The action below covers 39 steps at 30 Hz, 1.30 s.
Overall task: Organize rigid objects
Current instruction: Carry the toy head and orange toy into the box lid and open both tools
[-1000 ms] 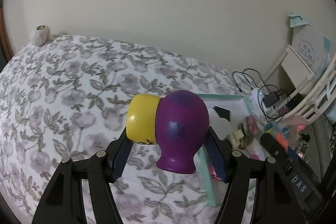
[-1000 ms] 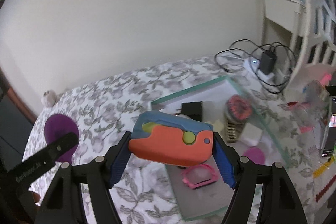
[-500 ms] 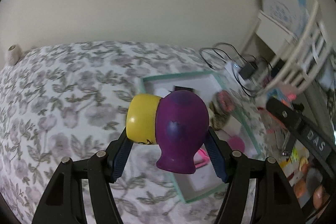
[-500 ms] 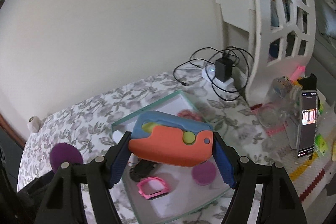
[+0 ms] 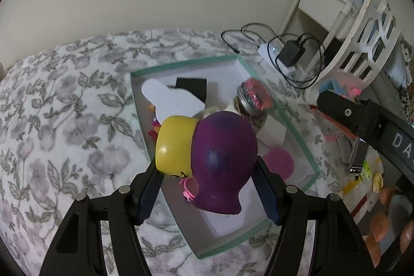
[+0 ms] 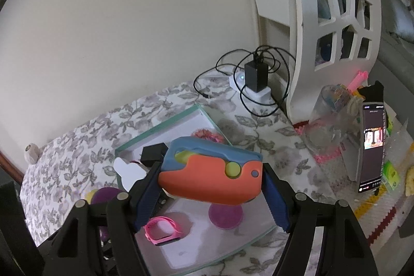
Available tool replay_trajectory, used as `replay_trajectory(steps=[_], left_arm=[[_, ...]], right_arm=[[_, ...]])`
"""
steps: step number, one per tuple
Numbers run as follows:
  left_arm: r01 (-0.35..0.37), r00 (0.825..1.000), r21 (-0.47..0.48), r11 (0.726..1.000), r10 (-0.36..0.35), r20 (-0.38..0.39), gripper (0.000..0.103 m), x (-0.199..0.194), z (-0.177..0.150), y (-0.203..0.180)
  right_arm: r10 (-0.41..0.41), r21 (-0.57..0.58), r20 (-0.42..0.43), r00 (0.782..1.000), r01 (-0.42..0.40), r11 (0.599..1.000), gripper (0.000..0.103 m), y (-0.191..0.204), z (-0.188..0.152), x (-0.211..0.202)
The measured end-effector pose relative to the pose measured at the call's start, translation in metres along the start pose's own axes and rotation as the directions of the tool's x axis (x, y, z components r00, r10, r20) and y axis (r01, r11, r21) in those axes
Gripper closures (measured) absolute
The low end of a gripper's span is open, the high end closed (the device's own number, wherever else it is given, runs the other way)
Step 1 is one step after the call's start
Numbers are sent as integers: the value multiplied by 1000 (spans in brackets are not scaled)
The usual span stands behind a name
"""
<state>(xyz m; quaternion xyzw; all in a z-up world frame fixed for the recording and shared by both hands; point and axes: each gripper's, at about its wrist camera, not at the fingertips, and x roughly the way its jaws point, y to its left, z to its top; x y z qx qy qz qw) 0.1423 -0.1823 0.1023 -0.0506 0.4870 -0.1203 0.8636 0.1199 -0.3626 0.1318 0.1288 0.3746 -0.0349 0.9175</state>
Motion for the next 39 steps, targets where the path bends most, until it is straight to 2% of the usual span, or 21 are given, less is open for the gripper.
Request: replay_trajectory(steps=[8, 12, 39], left_arm=[[-7, 999, 29, 1000, 8, -41, 34, 18, -7, -4], [-32, 998, 54, 998, 35, -56, 34, 26, -10, -7], [-70, 990, 73, 995, 78, -119, 33, 47, -16, -4]], right_arm=[[-6, 2, -97, 995, 7, 1000, 27, -4, -14, 35], [-17, -12, -138, 990, 15, 1000, 27, -2, -22, 48], [-17, -79, -260, 966, -3, 997, 26, 19, -48, 87]])
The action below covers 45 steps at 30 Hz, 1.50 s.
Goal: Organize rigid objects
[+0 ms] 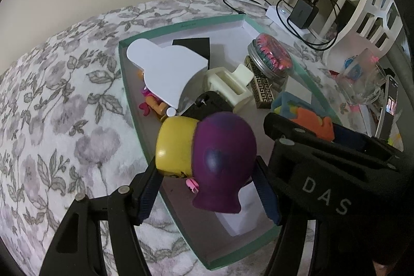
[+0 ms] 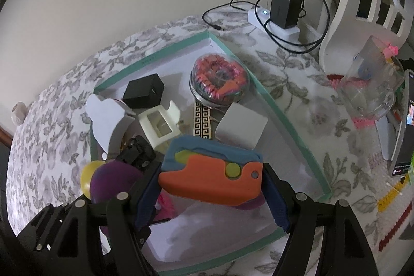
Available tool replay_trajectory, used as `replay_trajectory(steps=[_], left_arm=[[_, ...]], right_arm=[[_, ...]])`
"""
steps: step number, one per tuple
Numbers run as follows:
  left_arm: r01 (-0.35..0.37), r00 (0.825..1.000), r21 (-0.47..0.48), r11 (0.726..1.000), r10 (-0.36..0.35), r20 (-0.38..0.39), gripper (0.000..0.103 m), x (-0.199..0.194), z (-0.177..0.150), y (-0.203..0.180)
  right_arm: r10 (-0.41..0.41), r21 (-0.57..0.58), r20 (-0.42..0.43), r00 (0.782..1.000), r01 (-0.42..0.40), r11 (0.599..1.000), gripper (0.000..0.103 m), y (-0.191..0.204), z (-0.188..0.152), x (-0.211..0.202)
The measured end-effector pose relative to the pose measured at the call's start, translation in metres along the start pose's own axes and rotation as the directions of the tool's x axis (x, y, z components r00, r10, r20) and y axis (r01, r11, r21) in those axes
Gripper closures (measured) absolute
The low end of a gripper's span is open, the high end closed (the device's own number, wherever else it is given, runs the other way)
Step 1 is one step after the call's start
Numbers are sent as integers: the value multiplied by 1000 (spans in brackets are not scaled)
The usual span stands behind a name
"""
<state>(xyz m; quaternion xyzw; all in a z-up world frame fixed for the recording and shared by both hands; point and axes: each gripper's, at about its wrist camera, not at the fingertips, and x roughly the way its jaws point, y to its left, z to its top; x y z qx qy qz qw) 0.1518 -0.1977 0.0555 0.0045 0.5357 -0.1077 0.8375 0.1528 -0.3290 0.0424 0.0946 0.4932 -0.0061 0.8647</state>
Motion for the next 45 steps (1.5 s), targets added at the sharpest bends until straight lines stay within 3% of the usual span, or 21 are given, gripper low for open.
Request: replay_trajectory(steps=[16, 20, 29, 35, 45], left_arm=[[8, 1000, 16, 1000, -8, -4, 32, -7, 2, -2], [10, 1000, 18, 1000, -10, -4, 31, -9, 2, -2], [12, 998, 26, 1000, -13, 62, 26, -32, 9, -4], [14, 996, 6, 1000, -14, 83, 26, -40, 11, 3], [25, 998, -81, 996, -21, 53, 23, -32, 10, 26]], right_arm=[[-12, -18, -20, 1000, 11, 1000, 25, 4, -3, 5], [-15, -14, 3, 1000, 15, 1000, 15, 3, -1, 0], [-11, 15, 58, 998, 10, 1000, 15, 0, 5, -17], [-14, 51, 79, 997, 10, 999, 15, -6, 7, -22], [-25, 77, 74, 997, 19, 997, 15, -10, 5, -19]])
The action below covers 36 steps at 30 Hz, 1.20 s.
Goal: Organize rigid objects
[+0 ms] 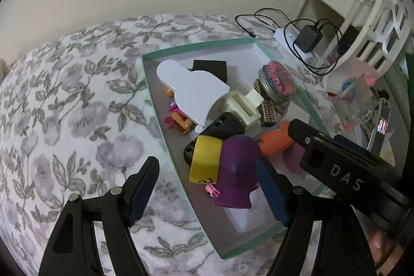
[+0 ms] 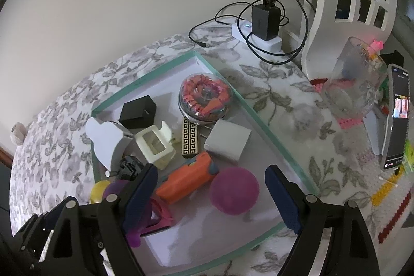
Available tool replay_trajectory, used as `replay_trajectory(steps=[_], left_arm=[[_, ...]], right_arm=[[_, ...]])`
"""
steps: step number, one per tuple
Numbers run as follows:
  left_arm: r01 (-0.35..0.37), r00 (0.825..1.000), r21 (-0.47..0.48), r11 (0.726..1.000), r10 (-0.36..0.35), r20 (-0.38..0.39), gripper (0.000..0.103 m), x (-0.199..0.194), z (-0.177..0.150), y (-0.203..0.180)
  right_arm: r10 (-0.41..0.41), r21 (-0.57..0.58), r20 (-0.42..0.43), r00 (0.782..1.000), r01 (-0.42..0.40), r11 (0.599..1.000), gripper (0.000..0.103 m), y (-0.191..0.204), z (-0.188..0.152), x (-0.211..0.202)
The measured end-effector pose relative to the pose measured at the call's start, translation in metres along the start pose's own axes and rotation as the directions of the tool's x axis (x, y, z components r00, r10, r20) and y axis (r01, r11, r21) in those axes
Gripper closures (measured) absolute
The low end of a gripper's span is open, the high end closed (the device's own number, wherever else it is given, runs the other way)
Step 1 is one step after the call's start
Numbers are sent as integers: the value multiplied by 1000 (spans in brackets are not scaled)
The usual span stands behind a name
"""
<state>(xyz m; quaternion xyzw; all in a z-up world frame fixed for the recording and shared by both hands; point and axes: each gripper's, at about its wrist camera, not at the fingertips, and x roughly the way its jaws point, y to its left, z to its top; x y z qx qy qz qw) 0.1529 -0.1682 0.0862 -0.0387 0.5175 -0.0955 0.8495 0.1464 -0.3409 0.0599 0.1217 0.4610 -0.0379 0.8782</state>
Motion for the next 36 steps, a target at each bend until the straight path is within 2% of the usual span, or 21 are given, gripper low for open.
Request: replay_trajectory(steps=[3, 6, 13, 16, 26, 34, 36], left_arm=[[-11, 1000, -24, 1000, 11, -3, 17, 1, 0, 6], [-10, 1000, -37, 999, 10, -3, 17, 0, 0, 10], [-22, 1000, -22, 1000, 22, 12, 15, -2, 0, 9], [-19, 999, -30, 999, 19, 26, 11, -4, 1, 10], [-34, 996, -84, 996, 41, 75, 10, -16, 5, 22], [-63, 992, -168, 984, 79, 93, 9, -19, 7, 41], [-67, 990, -193, 979, 89, 112, 0, -23, 7, 47]], right_arm=[[-7, -5, -2, 1000, 7, 1000, 15, 1, -1, 1], [-2, -1, 0, 1000, 2, 1000, 8, 0, -1, 2], [-18, 12, 31, 999, 17, 1000, 1, -2, 1, -3], [-27, 24, 43, 999, 26, 999, 0, -5, 2, -5], [-48, 103, 84, 995, 39, 994, 0, -19, 5, -14], [-39, 76, 74, 997, 33, 997, 0, -12, 2, -11], [-34, 67, 75, 997, 29, 997, 0, -10, 1, -10]])
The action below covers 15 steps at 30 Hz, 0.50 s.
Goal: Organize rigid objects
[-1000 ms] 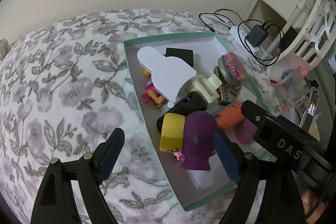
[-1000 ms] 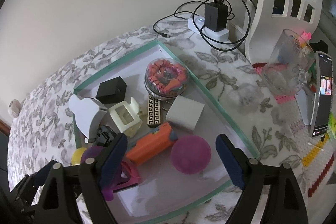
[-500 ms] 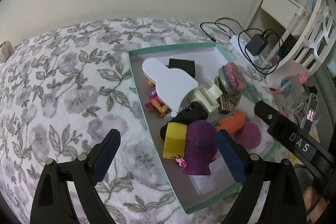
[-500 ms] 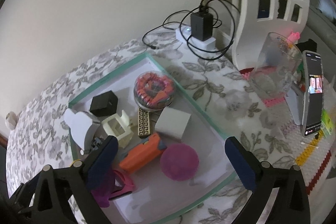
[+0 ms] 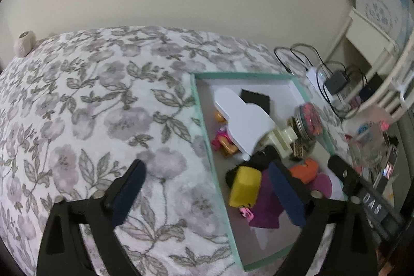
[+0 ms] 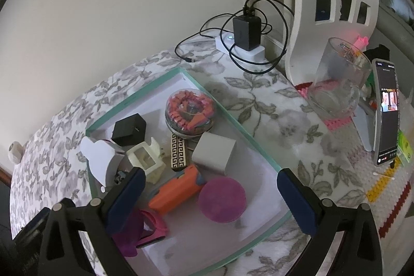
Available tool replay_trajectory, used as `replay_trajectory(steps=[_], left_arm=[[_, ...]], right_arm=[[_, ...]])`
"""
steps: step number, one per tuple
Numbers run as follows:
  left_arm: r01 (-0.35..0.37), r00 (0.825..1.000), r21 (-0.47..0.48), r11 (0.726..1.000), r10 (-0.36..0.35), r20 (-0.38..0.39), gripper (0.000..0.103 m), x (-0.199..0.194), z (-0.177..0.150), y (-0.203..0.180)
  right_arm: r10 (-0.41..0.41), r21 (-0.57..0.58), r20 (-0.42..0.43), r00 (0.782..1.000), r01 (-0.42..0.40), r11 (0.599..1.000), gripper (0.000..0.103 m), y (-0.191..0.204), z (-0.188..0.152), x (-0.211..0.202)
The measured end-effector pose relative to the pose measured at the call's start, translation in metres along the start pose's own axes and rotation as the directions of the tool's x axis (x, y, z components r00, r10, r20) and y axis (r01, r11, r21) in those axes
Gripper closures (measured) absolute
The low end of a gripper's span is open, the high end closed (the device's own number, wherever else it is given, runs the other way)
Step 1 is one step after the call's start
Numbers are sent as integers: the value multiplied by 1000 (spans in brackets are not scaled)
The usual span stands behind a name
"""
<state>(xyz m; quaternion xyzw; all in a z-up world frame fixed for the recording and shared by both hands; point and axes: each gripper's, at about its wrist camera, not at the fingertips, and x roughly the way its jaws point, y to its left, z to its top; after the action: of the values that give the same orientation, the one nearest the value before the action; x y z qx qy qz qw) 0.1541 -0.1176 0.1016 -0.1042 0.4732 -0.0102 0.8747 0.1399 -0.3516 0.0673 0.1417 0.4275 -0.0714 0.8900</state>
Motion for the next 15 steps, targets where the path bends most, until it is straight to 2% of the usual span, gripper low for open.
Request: replay_trajectory(steps=[8, 15], left_arm=[[-30, 999, -56, 998, 32, 20, 0, -11, 0, 20], [-93, 996, -31, 995, 94, 14, 0, -26, -7, 31]], right_arm=[[12, -45, -14, 1000, -12, 999, 0, 16, -7, -3], [36, -90, -23, 999, -38, 995, 0, 39, -19, -16]])
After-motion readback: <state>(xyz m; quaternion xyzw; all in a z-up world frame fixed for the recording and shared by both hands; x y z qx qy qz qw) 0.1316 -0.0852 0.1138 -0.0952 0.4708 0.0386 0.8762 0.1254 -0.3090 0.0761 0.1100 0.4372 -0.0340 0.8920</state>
